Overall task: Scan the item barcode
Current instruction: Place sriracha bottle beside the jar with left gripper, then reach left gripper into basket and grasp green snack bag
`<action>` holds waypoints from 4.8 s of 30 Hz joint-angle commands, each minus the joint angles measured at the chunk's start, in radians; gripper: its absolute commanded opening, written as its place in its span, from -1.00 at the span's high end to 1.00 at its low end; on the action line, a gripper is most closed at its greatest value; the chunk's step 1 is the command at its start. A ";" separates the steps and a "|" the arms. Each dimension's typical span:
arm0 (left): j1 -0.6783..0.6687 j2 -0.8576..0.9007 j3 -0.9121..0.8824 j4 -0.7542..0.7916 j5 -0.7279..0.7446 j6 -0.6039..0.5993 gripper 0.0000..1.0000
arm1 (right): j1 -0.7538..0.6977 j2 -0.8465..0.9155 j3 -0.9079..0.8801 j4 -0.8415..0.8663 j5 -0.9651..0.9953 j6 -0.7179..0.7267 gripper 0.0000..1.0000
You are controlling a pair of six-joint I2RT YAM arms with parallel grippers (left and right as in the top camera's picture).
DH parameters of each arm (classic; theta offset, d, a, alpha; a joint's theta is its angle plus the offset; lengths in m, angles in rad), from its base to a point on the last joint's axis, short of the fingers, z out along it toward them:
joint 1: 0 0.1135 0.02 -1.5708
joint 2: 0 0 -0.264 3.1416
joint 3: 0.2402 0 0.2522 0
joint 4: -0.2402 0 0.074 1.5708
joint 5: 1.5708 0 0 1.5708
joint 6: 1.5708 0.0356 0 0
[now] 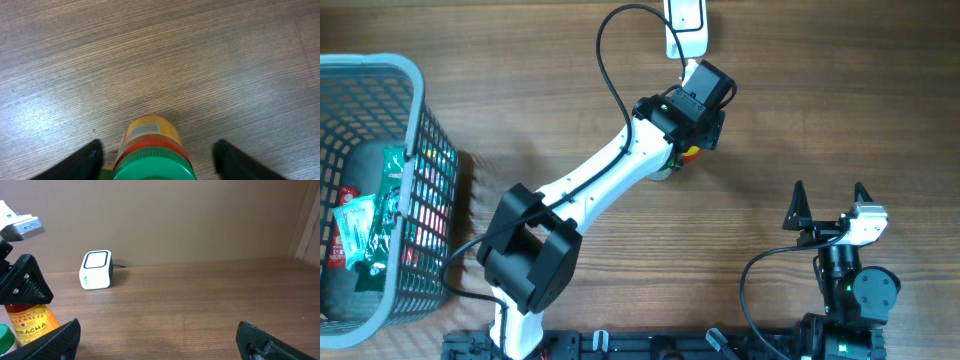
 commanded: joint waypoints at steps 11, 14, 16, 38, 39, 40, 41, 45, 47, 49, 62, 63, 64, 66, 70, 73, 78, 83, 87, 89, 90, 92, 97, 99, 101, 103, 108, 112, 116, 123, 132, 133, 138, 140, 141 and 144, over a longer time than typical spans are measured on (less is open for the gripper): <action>0.008 -0.496 0.009 -0.009 -0.551 0.002 -1.00 | -0.003 -0.006 -0.001 0.003 0.017 -0.010 -0.99; 0.119 -0.589 0.009 -0.064 -0.608 -0.008 -1.00 | -0.003 -0.006 -0.001 0.003 0.017 -0.009 -1.00; 0.298 -0.649 0.009 -0.163 -0.607 -0.176 -1.00 | -0.003 -0.005 -0.001 0.003 0.017 -0.009 -0.99; 1.562 -0.549 -0.563 -0.166 -0.147 -0.781 -1.00 | -0.003 -0.006 -0.001 0.003 0.017 -0.009 -1.00; 1.564 -0.530 -0.570 -0.132 -0.147 -0.735 -0.99 | -0.003 -0.006 -0.001 0.003 0.017 -0.009 -1.00; 1.564 -0.498 -0.571 -0.087 -0.146 -0.659 -1.00 | -0.003 -0.005 -0.001 0.003 0.017 -0.009 -0.99; 1.564 -0.462 -0.571 -0.060 -0.146 -0.602 -1.00 | -0.003 -0.006 -0.001 0.003 0.017 -0.009 -0.99; 1.573 -0.322 -0.571 -0.037 -0.154 -0.566 -1.00 | -0.003 -0.006 -0.001 0.003 0.017 -0.009 -1.00; 1.579 -0.270 -0.571 -0.028 -0.154 -0.566 -1.00 | -0.003 -0.006 -0.001 0.003 0.017 -0.009 -0.99; 1.588 -0.220 -0.571 0.000 -0.154 -0.534 -1.00 | -0.003 -0.006 -0.001 0.003 0.017 -0.010 -1.00; 1.588 -0.175 -0.549 0.019 -0.149 -0.489 0.92 | -0.003 -0.006 -0.001 0.003 0.017 -0.009 -1.00; 1.588 -0.188 -0.534 0.006 -0.144 -0.488 0.92 | -0.003 -0.005 -0.001 0.003 0.017 -0.010 -1.00; 1.588 -0.210 -0.518 -0.009 -0.134 -0.489 0.92 | -0.003 -0.006 -0.001 0.003 0.017 -0.010 -0.99; 1.588 -0.297 -0.497 -0.016 -0.053 -0.489 0.92 | -0.003 -0.006 -0.001 0.003 0.017 -0.009 -0.99; 1.587 -0.477 -0.475 -0.004 0.060 -0.489 0.92 | -0.003 -0.006 -0.001 0.003 0.017 -0.010 -1.00; 1.587 -0.609 -0.476 0.014 0.070 -0.492 0.56 | -0.003 -0.005 -0.001 0.003 0.017 -0.010 -0.98; 1.587 -0.671 -0.476 0.014 0.070 -0.492 0.92 | -0.003 -0.006 -0.001 0.003 0.017 -0.009 -0.99; 1.588 -0.626 -0.476 -0.008 0.050 -0.502 -1.00 | -0.003 -0.005 -0.001 0.003 0.017 -0.010 -0.99; 1.588 -0.501 -0.479 -0.014 -0.004 -0.508 -1.00 | -0.003 -0.005 -0.001 0.003 0.017 -0.009 -0.99; 1.587 -0.429 -0.479 0.045 0.124 -0.314 -1.00 | -0.003 -0.005 -0.001 0.003 0.017 -0.009 -0.99; 1.587 -0.399 -0.479 0.077 0.181 -0.194 -1.00 | -0.003 -0.006 -0.001 0.003 0.017 -0.010 -0.99; 1.587 -0.337 -0.479 0.117 0.195 -0.025 -1.00 | -0.003 -0.006 -0.001 0.003 0.017 -0.009 -0.99; 1.587 -0.234 -0.479 0.184 0.446 0.330 -1.00 | -0.003 -0.006 -0.001 0.003 0.017 -0.009 -0.99; 1.587 -0.227 -0.479 0.194 0.511 0.473 -1.00 | -0.003 -0.006 -0.001 0.003 0.017 -0.009 -0.99; 1.587 -0.227 -0.479 0.195 0.511 0.517 -1.00 | -0.003 -0.005 -0.001 0.003 0.017 -0.009 -0.99; 1.587 -0.220 -0.480 0.194 0.511 0.533 -1.00 | -0.003 -0.006 -0.001 0.003 0.017 -0.009 -0.99; 1.587 -0.151 -0.480 0.178 0.511 0.539 -0.93 | -0.003 -0.006 -0.001 0.003 0.017 -0.009 -0.99; 1.587 -0.137 -0.480 0.137 0.512 0.607 0.92 | -0.003 -0.006 -0.001 0.003 0.017 -0.010 -0.99; 1.587 -0.154 -0.465 0.122 0.608 0.606 0.92 | -0.003 -0.005 -0.001 0.003 0.017 -0.010 -0.99; 1.587 -0.407 -0.307 0.122 0.611 0.475 0.92 | -0.003 -0.006 -0.001 0.003 0.017 -0.009 -1.00; 1.587 -0.803 -0.306 0.281 0.560 0.218 0.92 | -0.003 -0.006 -0.001 0.003 0.017 -0.009 -0.99; 1.587 -0.851 -0.306 0.319 0.560 0.167 0.92 | -0.003 -0.005 -0.001 0.003 0.017 -0.009 -1.00; 1.587 -1.012 -0.306 0.416 0.721 -0.038 0.92 | -0.003 -0.005 -0.001 0.003 0.017 -0.009 -0.99; 1.585 -1.039 -0.306 0.435 0.830 -0.069 0.92 | -0.003 -0.005 -0.001 0.003 0.017 -0.009 -0.99; 1.570 -1.047 -0.306 0.449 0.861 -0.111 0.92 | -0.003 -0.005 -0.001 0.003 0.017 -0.009 -0.99; 1.468 -1.050 -0.306 0.488 0.924 -0.183 0.92 | -0.003 -0.006 -0.001 0.003 0.017 -0.009 -0.99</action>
